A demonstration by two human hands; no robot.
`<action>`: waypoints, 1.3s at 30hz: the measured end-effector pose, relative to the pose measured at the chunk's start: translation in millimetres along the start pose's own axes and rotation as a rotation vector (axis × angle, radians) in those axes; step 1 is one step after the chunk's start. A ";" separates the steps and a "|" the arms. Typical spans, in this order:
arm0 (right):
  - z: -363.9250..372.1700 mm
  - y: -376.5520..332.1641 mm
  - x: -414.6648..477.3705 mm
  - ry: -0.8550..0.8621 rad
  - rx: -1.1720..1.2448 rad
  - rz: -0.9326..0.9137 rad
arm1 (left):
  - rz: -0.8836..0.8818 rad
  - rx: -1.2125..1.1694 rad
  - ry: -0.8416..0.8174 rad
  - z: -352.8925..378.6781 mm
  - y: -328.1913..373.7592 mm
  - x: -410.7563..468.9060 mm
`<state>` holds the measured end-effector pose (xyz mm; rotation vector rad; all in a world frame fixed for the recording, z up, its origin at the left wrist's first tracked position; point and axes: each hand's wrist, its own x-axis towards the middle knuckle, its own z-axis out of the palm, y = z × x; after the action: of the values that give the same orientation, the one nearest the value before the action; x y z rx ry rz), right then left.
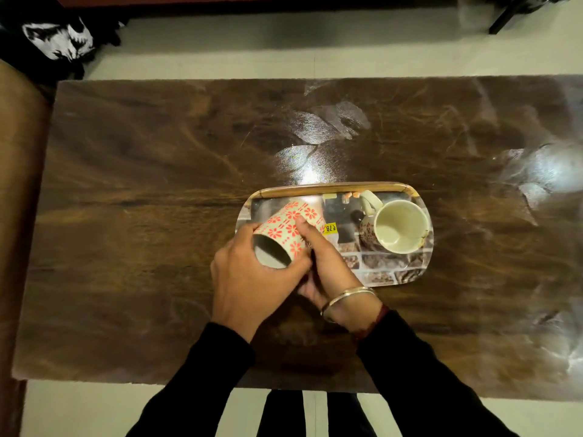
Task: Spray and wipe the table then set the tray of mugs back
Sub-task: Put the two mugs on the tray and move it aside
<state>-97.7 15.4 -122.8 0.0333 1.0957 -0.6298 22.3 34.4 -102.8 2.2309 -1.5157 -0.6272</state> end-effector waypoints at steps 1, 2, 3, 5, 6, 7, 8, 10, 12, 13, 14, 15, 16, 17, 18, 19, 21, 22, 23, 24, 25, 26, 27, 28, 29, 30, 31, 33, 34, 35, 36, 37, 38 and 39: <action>2.1 1.2 1.9 -0.024 0.116 0.102 | 0.002 0.087 0.003 -0.4 2.7 4.6; 2.8 3.0 3.8 -0.038 0.186 0.170 | 0.015 0.152 0.009 -0.3 6.5 8.9; 2.5 4.8 6.4 -0.048 0.225 0.209 | 0.039 0.197 0.019 0.2 10.2 13.1; -2.0 6.7 11.7 -0.074 0.275 0.258 | 0.090 0.260 0.025 5.4 13.0 22.1; -4.6 7.0 14.1 -0.074 0.290 0.277 | 0.105 0.301 0.011 9.3 13.3 26.3; -6.7 6.9 16.4 -0.058 0.294 0.290 | 0.117 0.348 -0.010 14.2 12.4 30.1; -8.7 6.2 18.0 -0.043 0.289 0.296 | 0.126 0.392 -0.035 19.8 10.8 32.7; -12.6 6.1 22.4 -0.017 0.253 0.290 | 0.140 0.449 -0.071 29.1 6.3 33.8; -17.4 6.4 26.4 0.006 0.225 0.287 | 0.136 0.464 -0.075 32.8 3.6 32.9; -21.2 7.7 28.1 0.017 0.229 0.287 | 0.124 0.467 -0.075 32.4 4.0 31.7; -24.9 8.9 28.2 0.026 0.253 0.284 | 0.109 0.468 -0.075 31.2 5.4 28.9; -28.7 10.1 26.3 0.044 0.274 0.273 | 0.093 0.461 -0.072 28.3 7.5 24.9; -32.8 11.1 22.7 0.066 0.265 0.257 | 0.087 0.424 -0.055 24.8 9.5 20.1; -39.1 11.9 18.5 0.109 0.212 0.232 | 0.099 0.344 -0.020 21.3 10.5 15.7; -44.0 11.5 12.0 0.175 0.112 0.192 | 0.125 0.225 0.031 18.0 8.6 12.4; -52.2 13.1 6.9 0.262 -0.028 0.127 | 0.154 0.088 0.092 14.6 5.5 9.9; -75.0 19.2 -3.5 0.468 -0.371 -0.118 | 0.131 -0.151 0.210 14.4 -11.8 5.9; -89.6 23.2 -7.6 0.606 -0.563 -0.286 | 0.065 -0.236 0.271 17.5 -23.1 5.0; -104.4 26.3 -11.2 0.757 -0.729 -0.452 | -0.030 -0.294 0.330 22.6 -35.2 4.5; -116.0 27.5 -14.9 0.885 -0.827 -0.588 | -0.133 -0.318 0.368 29.2 -47.4 3.1; -125.3 27.2 -17.3 0.974 -0.877 -0.704 | -0.214 -0.315 0.377 35.3 -57.3 1.4; -134.2 25.3 -17.4 1.036 -0.920 -0.796 | -0.254 -0.302 0.357 40.6 -65.5 0.3; -144.1 21.7 -14.9 1.085 -0.978 -0.874 | -0.255 -0.290 0.316 44.5 -71.3 0.2; -152.4 16.1 -12.0 1.126 -1.052 -0.921 | -0.237 -0.278 0.267 47.7 -75.9 1.3; -161.5 9.9 -6.7 1.152 -1.111 -0.931 | -0.221 -0.263 0.219 49.5 -79.5 4.1; -168.0 1.6 -2.8 1.147 -1.144 -0.918 | -0.218 -0.250 0.179 50.4 -82.5 8.0; -172.7 -6.5 0.9 1.121 -1.153 -0.885 | -0.221 -0.240 0.148 50.4 -84.3 12.0; -177.5 -21.1 7.8 1.010 -1.143 -0.813 | -0.212 -0.224 0.118 48.7 -85.5 20.5; -177.8 -29.2 10.2 0.968 -1.136 -0.792 | -0.203 -0.218 0.109 47.0 -85.7 24.5; -178.6 -38.1 13.3 0.950 -1.120 -0.789 | -0.202 -0.216 0.100 45.7 -85.8 28.1; -178.4 -47.6 14.9 0.945 -1.090 -0.783 | -0.213 -0.223 0.086 45.1 -86.5 31.6; -178.6 -56.9 16.0 0.952 -1.038 -0.753 | -0.238 -0.245 0.069 45.3 -87.6 35.3; -179.1 -65.6 15.8 0.947 -0.980 -0.705 | -0.274 -0.279 0.051 45.6 -89.5 38.8; -182.2 -73.1 15.7 0.931 -0.932 -0.642 | -0.310 -0.320 0.034 46.4 -92.4 41.7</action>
<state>-277.7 7.3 -202.2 -0.9453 2.2624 -0.6119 81.2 25.5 -197.0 2.2221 -0.9765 -0.8511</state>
